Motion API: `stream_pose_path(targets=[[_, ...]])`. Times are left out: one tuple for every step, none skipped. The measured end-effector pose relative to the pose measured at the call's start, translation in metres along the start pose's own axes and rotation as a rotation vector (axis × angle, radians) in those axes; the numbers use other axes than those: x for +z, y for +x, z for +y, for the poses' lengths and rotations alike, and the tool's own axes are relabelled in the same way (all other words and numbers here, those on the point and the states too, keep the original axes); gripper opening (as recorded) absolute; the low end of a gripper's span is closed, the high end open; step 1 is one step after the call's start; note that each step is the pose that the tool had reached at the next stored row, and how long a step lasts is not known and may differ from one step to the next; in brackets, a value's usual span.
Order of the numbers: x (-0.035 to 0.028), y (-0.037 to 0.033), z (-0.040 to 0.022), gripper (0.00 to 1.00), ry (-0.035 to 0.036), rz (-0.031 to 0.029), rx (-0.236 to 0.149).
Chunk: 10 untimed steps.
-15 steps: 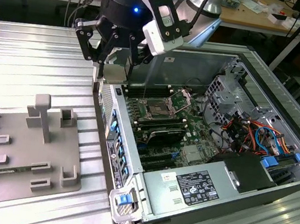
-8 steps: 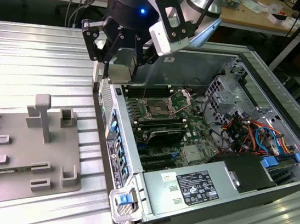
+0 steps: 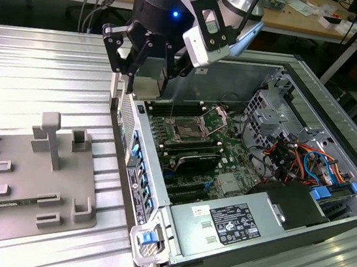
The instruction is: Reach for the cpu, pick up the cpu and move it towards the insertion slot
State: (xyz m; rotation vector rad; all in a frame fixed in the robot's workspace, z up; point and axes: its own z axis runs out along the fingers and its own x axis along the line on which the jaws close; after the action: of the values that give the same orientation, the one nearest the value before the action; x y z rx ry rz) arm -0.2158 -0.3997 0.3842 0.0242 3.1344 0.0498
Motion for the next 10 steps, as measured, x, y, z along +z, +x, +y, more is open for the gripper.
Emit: stream_pose_path(targets=[[0.0000,-0.0007,0.0001,0.55,0.0001,0.0000,0.000],[0.0000,-0.0015,0.0008,0.55,0.0001,0.0000,0.000],[0.0001,-0.0022,0.0015,0.55,0.0000,0.0000,0.000],[0.0001,-0.0029,0.0022,0.55,0.0001,0.0000,0.000],[0.0001,-0.0035,0.0027,0.55,0.0001,0.0000,0.000],[0.0002,-0.0049,0.0039,0.55,0.0000,0.0000,0.000],[0.0002,-0.0060,0.0046,0.55,0.0000,0.0000,0.000],[0.0003,-0.0071,0.0049,0.55,0.0000,0.0000,0.000],[0.0003,-0.0086,0.0051,0.55,0.0001,0.0000,0.000],[0.0003,-0.0101,0.0052,0.55,0.0001,0.0000,0.000]])
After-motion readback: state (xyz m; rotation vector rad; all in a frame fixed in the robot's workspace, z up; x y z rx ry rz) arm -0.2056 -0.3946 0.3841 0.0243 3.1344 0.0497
